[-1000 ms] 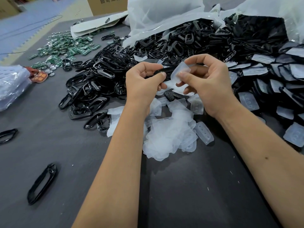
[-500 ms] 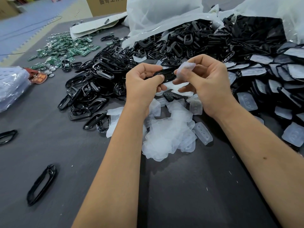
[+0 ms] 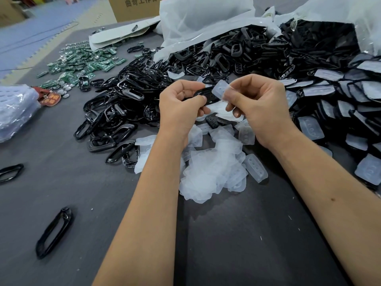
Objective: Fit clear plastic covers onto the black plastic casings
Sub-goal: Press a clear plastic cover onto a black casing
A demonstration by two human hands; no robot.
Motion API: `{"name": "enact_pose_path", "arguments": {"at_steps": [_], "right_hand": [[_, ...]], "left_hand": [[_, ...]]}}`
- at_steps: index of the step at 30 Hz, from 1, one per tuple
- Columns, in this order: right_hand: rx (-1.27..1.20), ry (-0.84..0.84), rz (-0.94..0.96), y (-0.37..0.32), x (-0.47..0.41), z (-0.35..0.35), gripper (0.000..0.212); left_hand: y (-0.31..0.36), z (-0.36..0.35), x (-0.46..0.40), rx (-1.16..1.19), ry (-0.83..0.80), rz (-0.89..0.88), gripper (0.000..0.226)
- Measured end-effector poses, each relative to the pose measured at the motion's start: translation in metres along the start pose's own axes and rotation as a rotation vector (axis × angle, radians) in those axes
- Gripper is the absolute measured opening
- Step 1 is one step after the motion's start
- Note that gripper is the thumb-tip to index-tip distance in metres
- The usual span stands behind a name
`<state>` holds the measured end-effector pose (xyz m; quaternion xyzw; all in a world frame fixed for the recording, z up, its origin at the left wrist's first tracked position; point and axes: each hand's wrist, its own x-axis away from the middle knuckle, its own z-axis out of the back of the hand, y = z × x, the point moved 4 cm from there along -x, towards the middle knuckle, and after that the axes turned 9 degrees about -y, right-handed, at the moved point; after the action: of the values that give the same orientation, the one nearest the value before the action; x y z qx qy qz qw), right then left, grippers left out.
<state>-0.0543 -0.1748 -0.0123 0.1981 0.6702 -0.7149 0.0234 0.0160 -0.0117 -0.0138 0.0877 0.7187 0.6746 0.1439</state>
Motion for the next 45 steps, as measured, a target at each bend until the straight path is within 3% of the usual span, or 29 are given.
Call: {"name": "enact_pose_path", "arguments": {"at_steps": [6, 15, 25, 45], "right_hand": [[0.001, -0.011, 0.021, -0.001, -0.001, 0.001, 0.015], [0.007, 0.054, -0.005, 0.0, 0.001, 0.004, 0.006], [0.064, 0.147, -0.076, 0.002, 0.001, 0.007, 0.011], [0.006, 0.212, -0.129, 0.004, 0.002, 0.005, 0.013]], "left_hand": [[-0.001, -0.001, 0.0, 0.011, -0.02, -0.006, 0.025], [0.001, -0.005, 0.001, 0.032, -0.054, -0.008, 0.025], [0.001, -0.014, 0.003, 0.102, -0.146, -0.024, 0.033], [0.003, -0.019, 0.008, 0.028, -0.171, -0.075, 0.022]]}}
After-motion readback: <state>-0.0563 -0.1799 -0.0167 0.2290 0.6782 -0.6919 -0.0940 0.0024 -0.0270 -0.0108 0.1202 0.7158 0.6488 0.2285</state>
